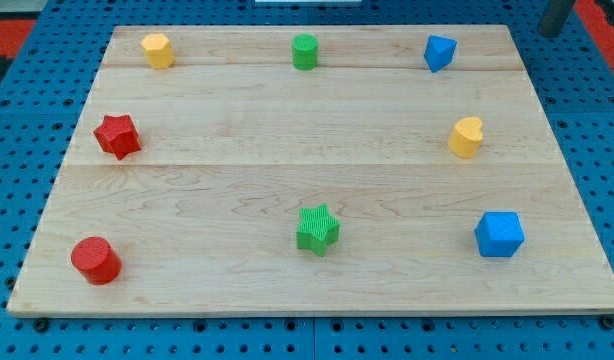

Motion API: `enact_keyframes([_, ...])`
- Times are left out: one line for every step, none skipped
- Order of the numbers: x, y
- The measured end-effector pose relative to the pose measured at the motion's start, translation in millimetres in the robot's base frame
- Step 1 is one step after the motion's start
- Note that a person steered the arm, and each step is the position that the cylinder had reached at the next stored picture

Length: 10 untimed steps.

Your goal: Place your arm close to the top right corner

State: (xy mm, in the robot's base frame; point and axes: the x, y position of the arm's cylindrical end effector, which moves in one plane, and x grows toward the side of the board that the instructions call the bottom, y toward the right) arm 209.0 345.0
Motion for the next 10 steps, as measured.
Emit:
enact_keyframes([5, 0])
enact_keyframes([13, 0])
enact_keyframes([28, 0])
enact_keyframes([33, 0])
enact_keyframes([33, -1])
enact_keyframes([33, -2])
enact_keyframes([36, -16])
enact_keyframes([36, -46])
enact_keyframes([39, -75])
enact_keyframes([48, -100])
